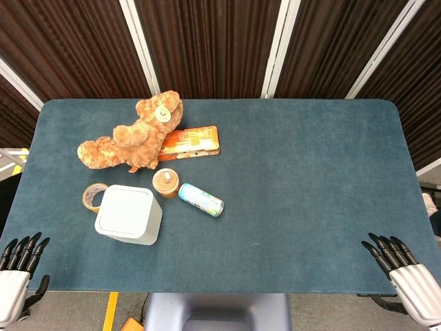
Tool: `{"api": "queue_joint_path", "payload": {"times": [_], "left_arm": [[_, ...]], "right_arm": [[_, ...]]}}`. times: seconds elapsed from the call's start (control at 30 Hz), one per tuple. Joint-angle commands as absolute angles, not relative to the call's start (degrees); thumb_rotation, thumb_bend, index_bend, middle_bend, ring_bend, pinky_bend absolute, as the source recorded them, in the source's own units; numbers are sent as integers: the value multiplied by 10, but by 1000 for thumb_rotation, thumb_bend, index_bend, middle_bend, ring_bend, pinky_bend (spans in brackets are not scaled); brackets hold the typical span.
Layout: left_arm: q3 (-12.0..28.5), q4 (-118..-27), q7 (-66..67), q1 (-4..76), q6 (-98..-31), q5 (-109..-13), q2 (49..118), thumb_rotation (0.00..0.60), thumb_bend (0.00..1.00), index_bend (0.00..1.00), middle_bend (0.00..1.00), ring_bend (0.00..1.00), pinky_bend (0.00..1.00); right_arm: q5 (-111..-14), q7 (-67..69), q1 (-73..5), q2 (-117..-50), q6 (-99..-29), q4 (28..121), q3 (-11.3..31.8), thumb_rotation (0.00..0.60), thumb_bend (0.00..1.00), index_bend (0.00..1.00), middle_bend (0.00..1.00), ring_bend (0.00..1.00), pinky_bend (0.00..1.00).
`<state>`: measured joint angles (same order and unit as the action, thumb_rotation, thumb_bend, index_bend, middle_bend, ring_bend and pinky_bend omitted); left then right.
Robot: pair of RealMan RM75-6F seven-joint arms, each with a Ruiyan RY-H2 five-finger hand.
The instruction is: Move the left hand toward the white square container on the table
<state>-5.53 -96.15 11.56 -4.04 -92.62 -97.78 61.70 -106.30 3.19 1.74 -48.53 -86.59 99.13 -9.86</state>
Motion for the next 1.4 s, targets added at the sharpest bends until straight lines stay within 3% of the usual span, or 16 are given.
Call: {"api": "queue_joint_path", "payload": {"times": [0.03,0.17,0.23,0.3,0.33,0.43,0.47,0.53,0.67,0.8,1.03,1.3,1.4], "left_arm": [[-57,-963,115,-36,-918,-984,616,600,462,0,0,0,10],[-59,-962,95,-27,-912,-1000,621,600,462,0,0,0,40],[-53,-959,96,-24,-914,-1003,635,600,463,0,22,39,144],[-42,-954,115,-19,-922,-1013,654,600,467,0,296,345,455],[-41,-955,118,-18,-920,-1013,659,600,477,0,525,577,665],[-44,-967,116,-13,-909,-1016,666,600,507,0,884,903,934],[-47,-984,110,-3,-893,-1021,670,600,525,0,958,966,984],[-49,-1043,102,25,-833,-1003,658,600,613,0,1000,1000,1000],[-32,-1087,130,54,-784,-968,644,600,826,0,1000,1000,1000],[-16,-1104,159,73,-750,-928,657,600,914,0,1000,1000,1000],[9,-1120,223,107,-707,-867,683,600,928,7,1000,1000,1000],[-7,-1113,258,125,-654,-797,688,600,925,48,1000,1000,1000],[-8,-1112,250,124,-664,-800,694,600,898,42,1000,1000,1000]], "right_arm": [[-1062,32,17,-483,-869,993,-99,600,122,0,0,0,0],[-1071,40,25,-478,-888,995,-102,600,122,0,0,0,0],[-1081,53,30,-477,-912,988,-102,600,122,0,0,0,0],[-1082,60,35,-481,-931,980,-97,600,122,0,0,0,0],[-1083,61,36,-482,-934,977,-96,600,122,0,0,0,0],[-1082,63,37,-483,-936,974,-96,600,122,0,0,0,0],[-1080,67,36,-482,-933,973,-97,600,123,0,0,0,0],[-1077,61,29,-484,-909,978,-100,600,122,0,0,0,0],[-1089,59,22,-482,-891,985,-110,600,123,0,0,0,0],[-1095,59,19,-481,-879,988,-116,600,122,0,0,0,0],[-1093,37,6,-481,-834,999,-126,600,122,0,0,0,0],[-1085,40,8,-479,-844,999,-123,600,122,0,0,0,0],[-1086,40,8,-479,-847,999,-123,600,122,0,0,0,0]]}}
